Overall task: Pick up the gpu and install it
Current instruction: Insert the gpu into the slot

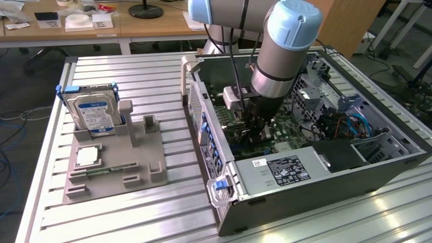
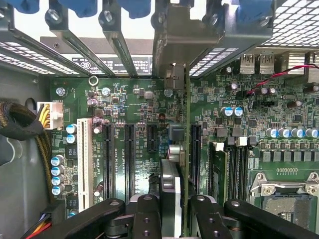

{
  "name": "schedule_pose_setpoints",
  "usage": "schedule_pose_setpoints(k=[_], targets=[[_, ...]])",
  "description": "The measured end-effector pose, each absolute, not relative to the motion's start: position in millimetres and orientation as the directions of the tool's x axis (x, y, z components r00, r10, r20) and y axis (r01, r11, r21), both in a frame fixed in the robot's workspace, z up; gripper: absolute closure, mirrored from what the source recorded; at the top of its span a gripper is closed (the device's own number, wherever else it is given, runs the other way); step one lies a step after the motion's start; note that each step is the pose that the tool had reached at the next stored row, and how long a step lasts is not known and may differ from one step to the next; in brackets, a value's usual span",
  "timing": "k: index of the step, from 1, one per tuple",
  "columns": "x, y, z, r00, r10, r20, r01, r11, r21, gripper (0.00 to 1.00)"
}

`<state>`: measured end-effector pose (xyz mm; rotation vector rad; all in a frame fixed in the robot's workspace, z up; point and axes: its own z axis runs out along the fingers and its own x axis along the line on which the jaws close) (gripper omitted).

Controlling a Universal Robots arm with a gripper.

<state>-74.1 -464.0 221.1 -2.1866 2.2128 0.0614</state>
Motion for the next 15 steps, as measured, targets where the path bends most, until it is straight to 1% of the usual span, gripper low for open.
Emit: schedule_pose_setpoints(k=[15], targets=[[-78.1,-463.7,220.9,-0.012,-0.999,-0.049,-1.000,0.012,0.001,0.72]])
